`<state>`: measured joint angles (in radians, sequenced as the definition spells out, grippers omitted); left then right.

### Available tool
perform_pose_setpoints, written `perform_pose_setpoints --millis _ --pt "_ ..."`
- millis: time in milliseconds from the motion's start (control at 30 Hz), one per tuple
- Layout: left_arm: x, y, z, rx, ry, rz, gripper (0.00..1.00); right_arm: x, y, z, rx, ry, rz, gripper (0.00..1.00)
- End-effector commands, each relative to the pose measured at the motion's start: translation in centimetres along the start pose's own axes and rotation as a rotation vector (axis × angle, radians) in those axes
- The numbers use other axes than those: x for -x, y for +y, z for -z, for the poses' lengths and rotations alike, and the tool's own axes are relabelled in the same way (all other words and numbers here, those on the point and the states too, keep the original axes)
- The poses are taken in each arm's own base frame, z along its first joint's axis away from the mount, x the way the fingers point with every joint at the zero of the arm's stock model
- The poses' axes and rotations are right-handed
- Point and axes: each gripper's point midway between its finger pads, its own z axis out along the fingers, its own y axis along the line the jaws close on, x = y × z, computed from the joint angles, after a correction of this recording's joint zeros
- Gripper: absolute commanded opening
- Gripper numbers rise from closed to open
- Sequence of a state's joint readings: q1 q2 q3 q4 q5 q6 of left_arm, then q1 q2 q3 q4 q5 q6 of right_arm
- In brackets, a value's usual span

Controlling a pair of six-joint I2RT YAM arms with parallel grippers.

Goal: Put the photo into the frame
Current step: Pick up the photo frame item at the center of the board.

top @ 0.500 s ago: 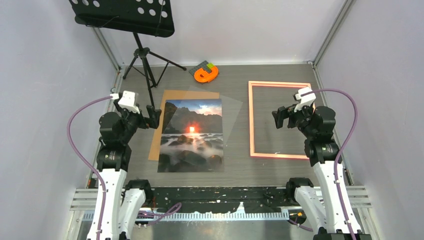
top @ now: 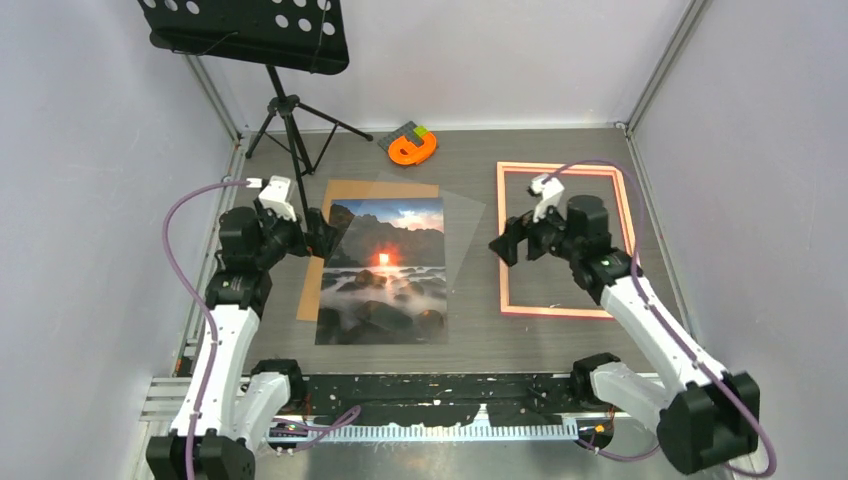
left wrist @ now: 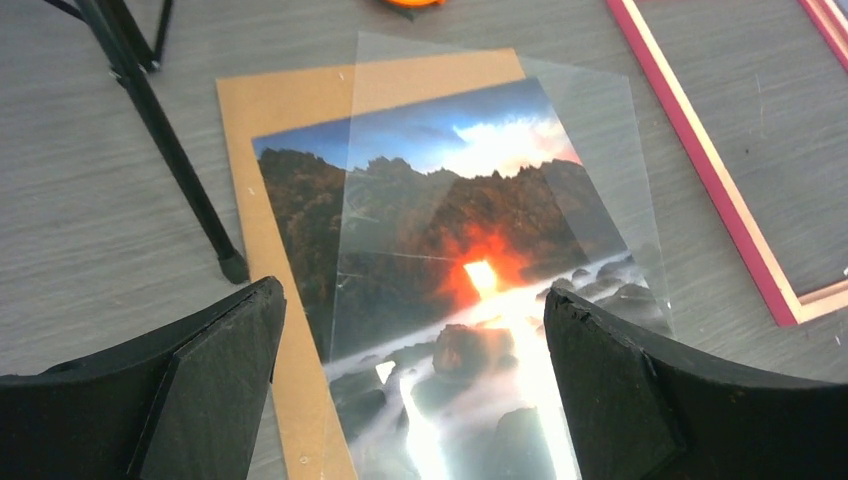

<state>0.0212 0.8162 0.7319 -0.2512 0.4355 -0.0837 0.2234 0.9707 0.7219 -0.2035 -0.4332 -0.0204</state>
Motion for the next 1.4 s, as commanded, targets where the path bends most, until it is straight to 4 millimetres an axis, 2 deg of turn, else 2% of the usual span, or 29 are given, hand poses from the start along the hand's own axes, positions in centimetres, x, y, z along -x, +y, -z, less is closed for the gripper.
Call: perform_pose_setpoints --millis 0,33,67,100,133,167,267,300,333,433,600,767,1033,1367 --pt "-1.3 -1.0 -1.9 -0.044 0.048 0.003 0.99 1.2 3.4 -3.2 0.122 -0.023 -0.056 0.95" --pt "-1.8 -1.0 -2.4 -0.043 0.07 -0.001 0.99 1.1 4.7 -3.8 0.164 -0.022 -0.054 0.96" --pt "-2.1 -1.1 -2.8 -0.045 0.089 -0.01 0.99 0.3 5.0 -4.8 0.177 0.008 -0.086 0.96" --pt "-2.6 -1.0 -3.3 -0.039 0.114 -0.02 0.99 0.3 6.1 -5.5 0.211 0.004 -0.082 0.95" --pt "-3.1 -0.9 -3.9 -0.029 0.139 -0.027 0.99 -0.8 6.3 -6.5 0.22 0.04 -0.113 0.95" --pt "-3.4 -0.8 -4.4 -0.022 0.163 -0.033 0.99 -0.9 7.0 -7.0 0.241 0.038 -0.114 0.96" --pt "-4.5 0.0 -6.0 0.0 0.241 -0.034 0.99 -2.5 7.3 -9.5 0.253 0.072 -0.189 0.95" --pt "-4.8 0.3 -6.5 0.01 0.269 -0.033 0.99 -3.7 7.1 -10.4 0.248 0.104 -0.217 0.96" --pt "-5.2 0.6 -7.1 0.014 0.301 -0.027 0.99 -3.6 7.2 -10.9 0.25 0.103 -0.246 0.95" --pt "-6.1 1.1 -8.9 0.011 0.371 -0.012 0.99 -5.8 7.1 -12.4 0.245 0.172 -0.342 0.96" --pt "-7.9 2.1 -11.9 0.012 0.47 0.004 0.99 -7.8 6.2 -13.0 0.192 0.209 -0.386 0.96" --pt "-9.7 2.6 -13.7 0.007 0.558 0.041 0.99 -8.3 5.9 -13.2 0.169 0.215 -0.4 0.96" --pt "-11.4 1.3 -14.5 -0.049 0.657 0.15 0.98 -10.2 4.4 -13.6 0.131 0.256 -0.46 0.96" --pt "-13.2 0.5 -15.2 -0.063 0.733 0.268 0.98 -11.5 4.1 -14.0 0.137 0.287 -0.504 0.96"
